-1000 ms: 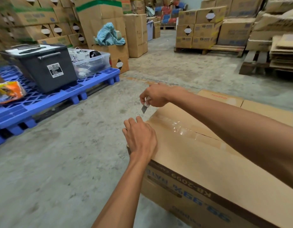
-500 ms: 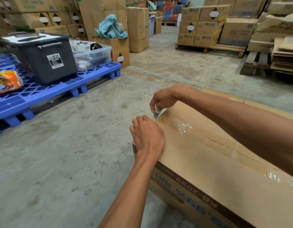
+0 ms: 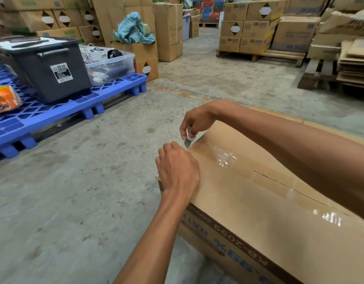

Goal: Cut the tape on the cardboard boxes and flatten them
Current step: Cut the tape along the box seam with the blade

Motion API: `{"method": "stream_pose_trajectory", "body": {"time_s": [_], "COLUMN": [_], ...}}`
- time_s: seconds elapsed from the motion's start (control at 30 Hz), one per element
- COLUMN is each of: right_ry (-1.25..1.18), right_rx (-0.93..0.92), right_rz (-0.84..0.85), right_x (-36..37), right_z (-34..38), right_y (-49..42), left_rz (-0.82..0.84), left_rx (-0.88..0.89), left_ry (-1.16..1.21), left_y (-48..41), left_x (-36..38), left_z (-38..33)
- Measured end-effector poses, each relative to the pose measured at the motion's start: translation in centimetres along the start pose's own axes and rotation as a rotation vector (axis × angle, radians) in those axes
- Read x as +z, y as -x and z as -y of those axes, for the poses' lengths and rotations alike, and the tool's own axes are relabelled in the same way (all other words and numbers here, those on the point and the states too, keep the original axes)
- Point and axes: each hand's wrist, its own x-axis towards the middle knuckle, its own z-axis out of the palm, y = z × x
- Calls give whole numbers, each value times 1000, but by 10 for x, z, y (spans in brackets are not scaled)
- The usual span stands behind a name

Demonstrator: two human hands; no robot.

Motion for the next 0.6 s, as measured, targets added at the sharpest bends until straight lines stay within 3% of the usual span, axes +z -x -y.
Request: {"method": "stream_pose_trajectory", "body": {"time_s": [0.6], "right_ry": [-6], "right_rx": [-2], "right_rz": [17], "right_x": [-1], "right_z": [8], "right_y": [7], "left_rz": [3], "left_rx": [-10], "left_ry": [11], "left_y": [1], "left_x": [-1], "left_z": [1]}}
